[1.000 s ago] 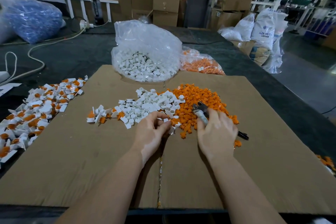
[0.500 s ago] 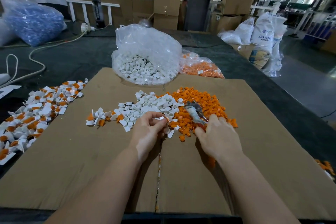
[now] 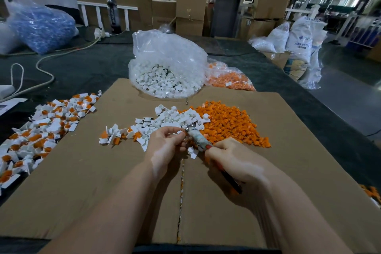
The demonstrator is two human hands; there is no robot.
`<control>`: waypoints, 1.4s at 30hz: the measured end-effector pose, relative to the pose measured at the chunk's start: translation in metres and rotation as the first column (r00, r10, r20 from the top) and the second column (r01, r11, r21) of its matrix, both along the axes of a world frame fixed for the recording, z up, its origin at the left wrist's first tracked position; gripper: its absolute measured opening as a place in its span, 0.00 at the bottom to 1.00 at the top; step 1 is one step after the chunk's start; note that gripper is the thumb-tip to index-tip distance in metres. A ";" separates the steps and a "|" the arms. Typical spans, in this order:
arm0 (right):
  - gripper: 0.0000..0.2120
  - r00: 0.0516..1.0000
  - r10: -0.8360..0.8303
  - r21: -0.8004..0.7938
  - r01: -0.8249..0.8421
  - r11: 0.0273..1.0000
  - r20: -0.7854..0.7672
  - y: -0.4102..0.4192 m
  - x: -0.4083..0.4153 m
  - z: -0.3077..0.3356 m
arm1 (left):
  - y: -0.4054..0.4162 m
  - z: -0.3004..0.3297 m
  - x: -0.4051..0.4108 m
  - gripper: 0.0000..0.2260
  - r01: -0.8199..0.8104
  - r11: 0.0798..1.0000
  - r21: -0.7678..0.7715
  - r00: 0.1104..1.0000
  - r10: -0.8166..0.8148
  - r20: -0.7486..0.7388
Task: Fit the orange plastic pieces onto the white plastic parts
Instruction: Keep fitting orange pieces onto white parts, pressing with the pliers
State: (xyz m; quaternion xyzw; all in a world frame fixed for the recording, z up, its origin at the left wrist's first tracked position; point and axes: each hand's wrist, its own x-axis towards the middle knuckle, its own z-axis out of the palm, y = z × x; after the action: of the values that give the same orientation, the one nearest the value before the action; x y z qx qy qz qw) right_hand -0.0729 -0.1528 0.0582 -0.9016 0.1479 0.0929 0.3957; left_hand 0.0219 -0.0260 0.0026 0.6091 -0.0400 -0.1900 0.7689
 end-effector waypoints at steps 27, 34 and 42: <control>0.14 0.962 -0.181 -0.138 0.211 0.968 0.203 -0.010 0.003 -0.020 | 0.000 -0.001 0.003 0.04 -0.173 0.981 0.089 0.972 0.156 0.177; 0.19 0.923 -0.240 -0.534 0.371 0.760 0.301 -0.037 0.005 -0.042 | 0.016 -0.007 0.009 0.09 -0.227 0.951 0.209 0.953 0.173 0.247; 0.20 0.894 -0.070 -0.648 0.372 0.664 0.442 -0.025 0.003 -0.051 | 0.002 -0.007 -0.009 0.04 -0.083 0.987 0.141 0.989 0.064 0.136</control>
State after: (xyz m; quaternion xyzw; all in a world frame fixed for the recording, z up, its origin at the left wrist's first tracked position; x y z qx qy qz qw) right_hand -0.0698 -0.1774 0.0068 -0.9579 0.2033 -0.1984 0.0409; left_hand 0.0129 -0.0242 -0.0047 0.6760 -0.0539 -0.1235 0.7245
